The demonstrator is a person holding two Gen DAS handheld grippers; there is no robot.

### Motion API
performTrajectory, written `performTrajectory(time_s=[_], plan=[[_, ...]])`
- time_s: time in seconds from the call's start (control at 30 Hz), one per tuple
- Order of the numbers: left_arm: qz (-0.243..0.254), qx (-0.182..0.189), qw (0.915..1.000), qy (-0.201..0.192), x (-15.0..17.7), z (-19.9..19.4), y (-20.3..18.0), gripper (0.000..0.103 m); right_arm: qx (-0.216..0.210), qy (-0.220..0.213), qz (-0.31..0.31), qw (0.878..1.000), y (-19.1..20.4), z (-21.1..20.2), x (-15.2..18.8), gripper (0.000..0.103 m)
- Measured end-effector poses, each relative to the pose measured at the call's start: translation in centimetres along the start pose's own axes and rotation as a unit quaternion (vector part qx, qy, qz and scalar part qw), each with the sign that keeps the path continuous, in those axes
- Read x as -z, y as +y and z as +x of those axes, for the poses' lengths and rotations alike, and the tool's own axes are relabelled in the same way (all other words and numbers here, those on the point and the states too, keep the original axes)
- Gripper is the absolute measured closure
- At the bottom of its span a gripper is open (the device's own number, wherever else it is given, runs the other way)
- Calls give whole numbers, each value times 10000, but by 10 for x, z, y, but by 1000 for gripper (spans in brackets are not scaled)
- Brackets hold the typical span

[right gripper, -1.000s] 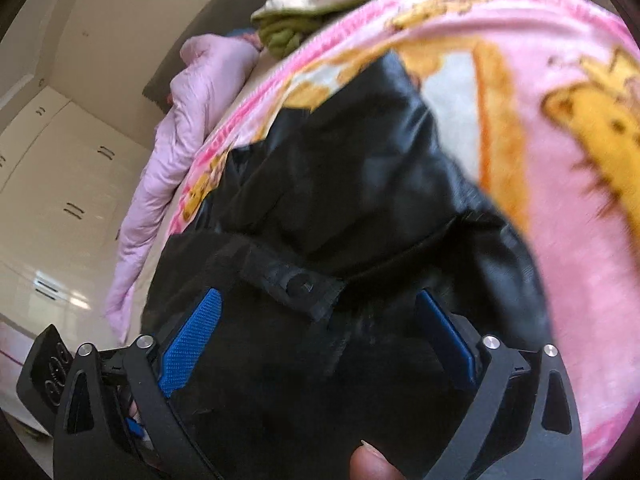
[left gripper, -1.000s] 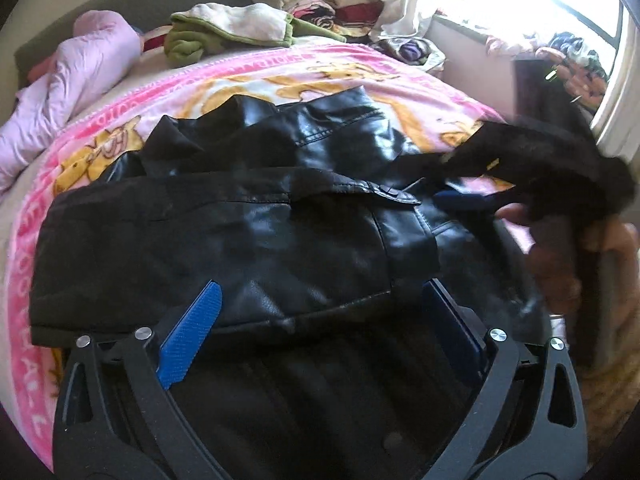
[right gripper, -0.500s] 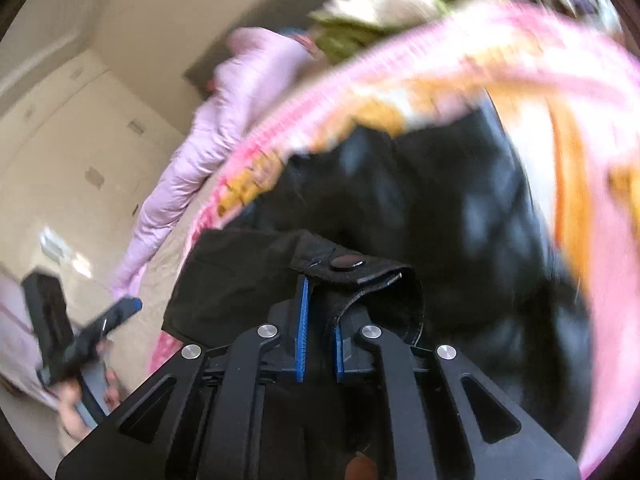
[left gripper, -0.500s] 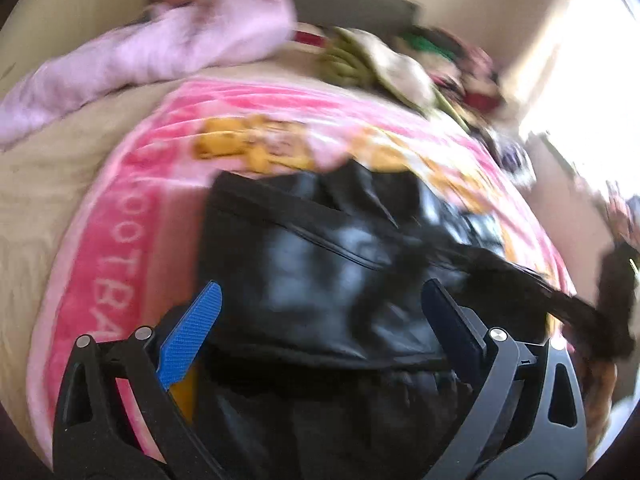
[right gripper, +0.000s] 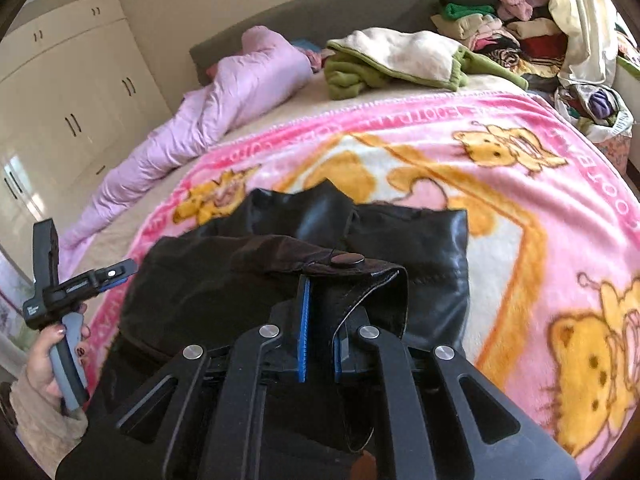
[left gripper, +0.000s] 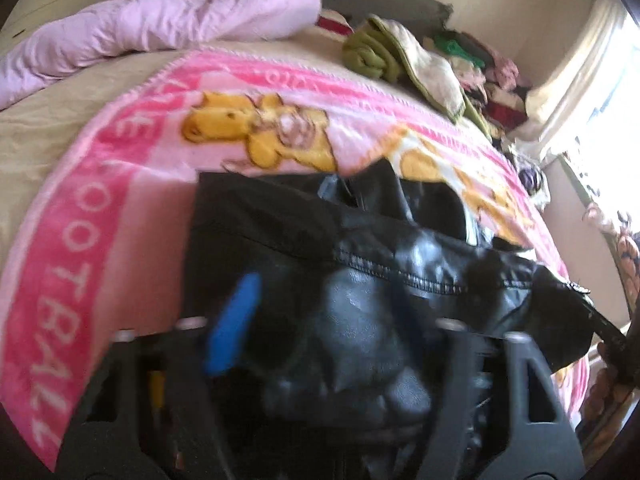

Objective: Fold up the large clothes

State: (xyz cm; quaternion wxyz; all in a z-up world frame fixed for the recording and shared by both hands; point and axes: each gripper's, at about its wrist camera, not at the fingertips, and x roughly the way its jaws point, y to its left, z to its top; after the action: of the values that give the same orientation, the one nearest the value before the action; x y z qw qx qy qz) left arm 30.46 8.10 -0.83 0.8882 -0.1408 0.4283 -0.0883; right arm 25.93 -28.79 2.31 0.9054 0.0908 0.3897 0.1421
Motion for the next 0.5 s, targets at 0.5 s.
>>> performTrajectory(time_s=[0.5], plan=[[760,-508,9953,305,21,27,-10,73,523,-227,-565,9968,33,17,-2,71]])
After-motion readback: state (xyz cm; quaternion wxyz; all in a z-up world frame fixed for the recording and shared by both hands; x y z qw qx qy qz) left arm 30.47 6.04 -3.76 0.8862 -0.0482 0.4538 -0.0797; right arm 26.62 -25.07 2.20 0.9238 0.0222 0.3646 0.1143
